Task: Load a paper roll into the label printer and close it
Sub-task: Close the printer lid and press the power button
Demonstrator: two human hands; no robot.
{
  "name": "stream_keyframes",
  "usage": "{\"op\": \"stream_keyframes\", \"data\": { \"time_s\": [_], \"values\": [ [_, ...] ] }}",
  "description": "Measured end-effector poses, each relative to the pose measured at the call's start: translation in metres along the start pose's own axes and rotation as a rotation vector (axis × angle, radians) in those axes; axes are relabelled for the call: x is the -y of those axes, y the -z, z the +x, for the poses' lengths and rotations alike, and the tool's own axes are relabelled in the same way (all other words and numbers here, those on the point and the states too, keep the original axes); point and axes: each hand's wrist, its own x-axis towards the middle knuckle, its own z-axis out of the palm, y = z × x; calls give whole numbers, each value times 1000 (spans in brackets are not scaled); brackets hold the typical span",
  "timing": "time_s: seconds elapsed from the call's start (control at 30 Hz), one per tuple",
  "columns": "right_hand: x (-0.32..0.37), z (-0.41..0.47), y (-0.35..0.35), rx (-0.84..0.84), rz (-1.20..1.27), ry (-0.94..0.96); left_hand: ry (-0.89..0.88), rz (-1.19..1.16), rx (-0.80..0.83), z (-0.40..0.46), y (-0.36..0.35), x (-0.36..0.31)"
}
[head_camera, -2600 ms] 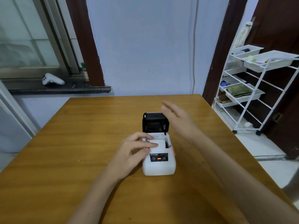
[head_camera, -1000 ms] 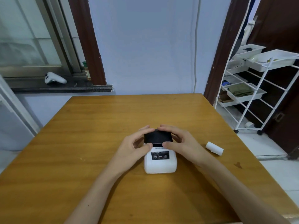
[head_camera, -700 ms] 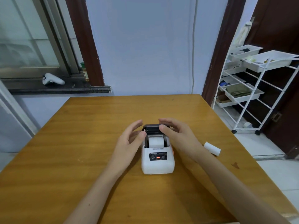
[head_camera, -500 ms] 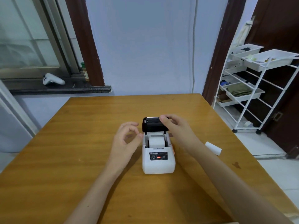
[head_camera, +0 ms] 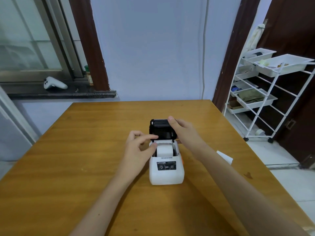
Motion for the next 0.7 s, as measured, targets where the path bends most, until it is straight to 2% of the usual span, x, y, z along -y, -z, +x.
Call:
{"op": "stream_keyframes", "data": {
  "time_s": [0.23, 0.7],
  "values": [
    [-3, -1, 3, 56, 30, 16, -92, -49, -9, -6, 1, -10],
    [-5, -3, 2, 56, 49, 46, -173, 59, 224, -17, 12, -3]
  ]
}}
